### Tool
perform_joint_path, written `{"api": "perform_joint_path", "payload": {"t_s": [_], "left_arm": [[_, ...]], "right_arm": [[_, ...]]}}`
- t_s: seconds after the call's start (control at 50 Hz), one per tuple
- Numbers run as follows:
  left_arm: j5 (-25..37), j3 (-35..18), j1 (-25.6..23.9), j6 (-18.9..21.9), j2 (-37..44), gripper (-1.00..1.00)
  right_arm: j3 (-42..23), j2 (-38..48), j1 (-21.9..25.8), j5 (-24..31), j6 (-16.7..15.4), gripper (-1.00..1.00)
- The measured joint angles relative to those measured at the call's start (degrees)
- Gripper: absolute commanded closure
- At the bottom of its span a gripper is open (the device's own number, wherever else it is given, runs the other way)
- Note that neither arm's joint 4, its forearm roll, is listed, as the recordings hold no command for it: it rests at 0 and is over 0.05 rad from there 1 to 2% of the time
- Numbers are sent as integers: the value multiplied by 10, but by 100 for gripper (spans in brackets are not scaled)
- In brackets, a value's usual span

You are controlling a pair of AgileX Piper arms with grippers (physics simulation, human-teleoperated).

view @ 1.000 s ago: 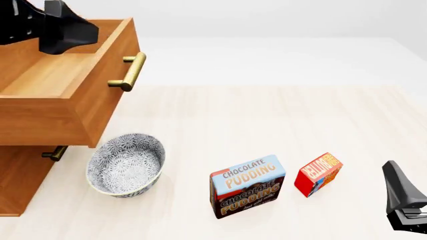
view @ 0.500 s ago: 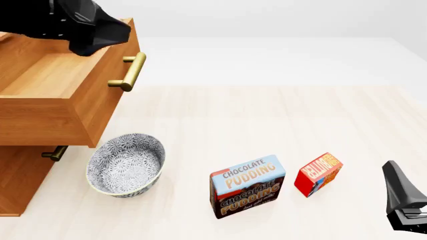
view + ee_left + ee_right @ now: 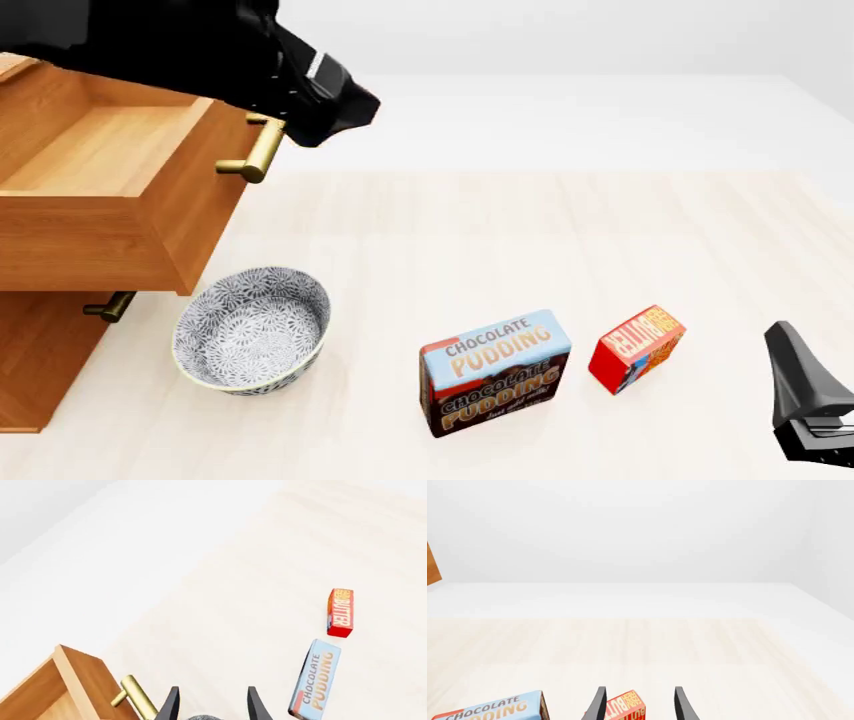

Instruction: Put the butter at the back in the top drawer of the cabinet and close it.

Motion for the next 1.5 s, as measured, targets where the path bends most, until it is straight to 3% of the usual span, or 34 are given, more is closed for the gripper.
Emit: {"api": "perform_joint_path", "payload": {"t_s": [0.66, 1.5], "left_arm": [[-41, -84, -85, -2, 172, -100], [-44, -195, -170, -29, 338, -100]], "right_arm": [[0, 0, 0, 0, 0, -100], [0, 0, 0, 0, 0, -100]]}}
